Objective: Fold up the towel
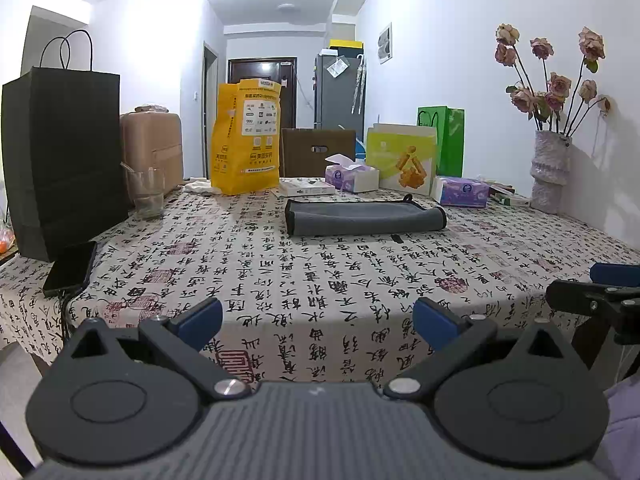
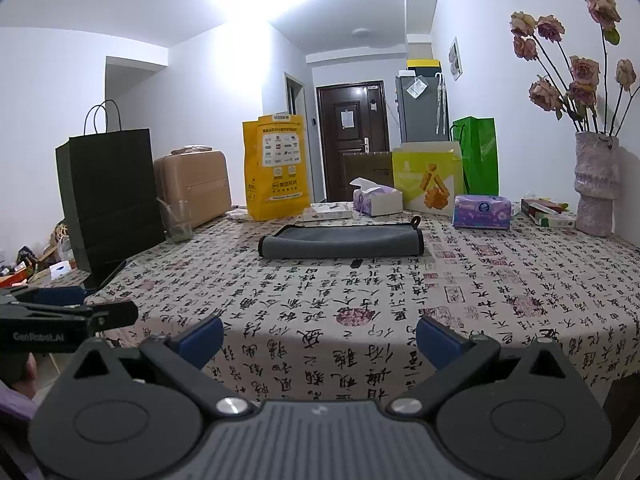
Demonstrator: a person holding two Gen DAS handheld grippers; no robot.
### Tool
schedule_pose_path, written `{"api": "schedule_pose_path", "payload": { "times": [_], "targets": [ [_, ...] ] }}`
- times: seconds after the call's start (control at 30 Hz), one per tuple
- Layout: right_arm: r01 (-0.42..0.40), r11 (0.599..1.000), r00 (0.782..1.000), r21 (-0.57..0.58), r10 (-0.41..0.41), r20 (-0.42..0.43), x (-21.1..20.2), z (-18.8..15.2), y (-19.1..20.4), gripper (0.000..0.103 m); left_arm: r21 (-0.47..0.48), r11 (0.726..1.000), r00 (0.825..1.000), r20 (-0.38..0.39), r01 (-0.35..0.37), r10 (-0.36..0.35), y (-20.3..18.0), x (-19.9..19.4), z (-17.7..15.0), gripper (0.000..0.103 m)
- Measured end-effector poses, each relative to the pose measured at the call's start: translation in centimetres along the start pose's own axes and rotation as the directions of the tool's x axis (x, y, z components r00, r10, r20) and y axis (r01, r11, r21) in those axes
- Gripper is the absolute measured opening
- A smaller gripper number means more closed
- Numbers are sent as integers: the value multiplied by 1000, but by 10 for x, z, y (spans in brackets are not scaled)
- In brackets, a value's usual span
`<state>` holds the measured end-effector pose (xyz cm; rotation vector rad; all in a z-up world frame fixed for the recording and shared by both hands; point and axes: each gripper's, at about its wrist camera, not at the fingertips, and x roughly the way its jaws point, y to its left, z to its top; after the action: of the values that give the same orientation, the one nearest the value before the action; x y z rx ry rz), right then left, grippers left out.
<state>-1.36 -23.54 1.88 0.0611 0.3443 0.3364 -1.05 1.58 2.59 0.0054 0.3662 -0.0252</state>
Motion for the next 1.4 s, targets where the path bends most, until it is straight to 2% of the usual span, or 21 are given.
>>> {"api": "schedule_pose_path", "payload": {
  "times": [1.4],
  "targets": [
    [13,1000,1000,-3,-13,2,0,1,-3,103,2,1000,1000,10,-5,5,-1,0,3,103]
  ]
}}
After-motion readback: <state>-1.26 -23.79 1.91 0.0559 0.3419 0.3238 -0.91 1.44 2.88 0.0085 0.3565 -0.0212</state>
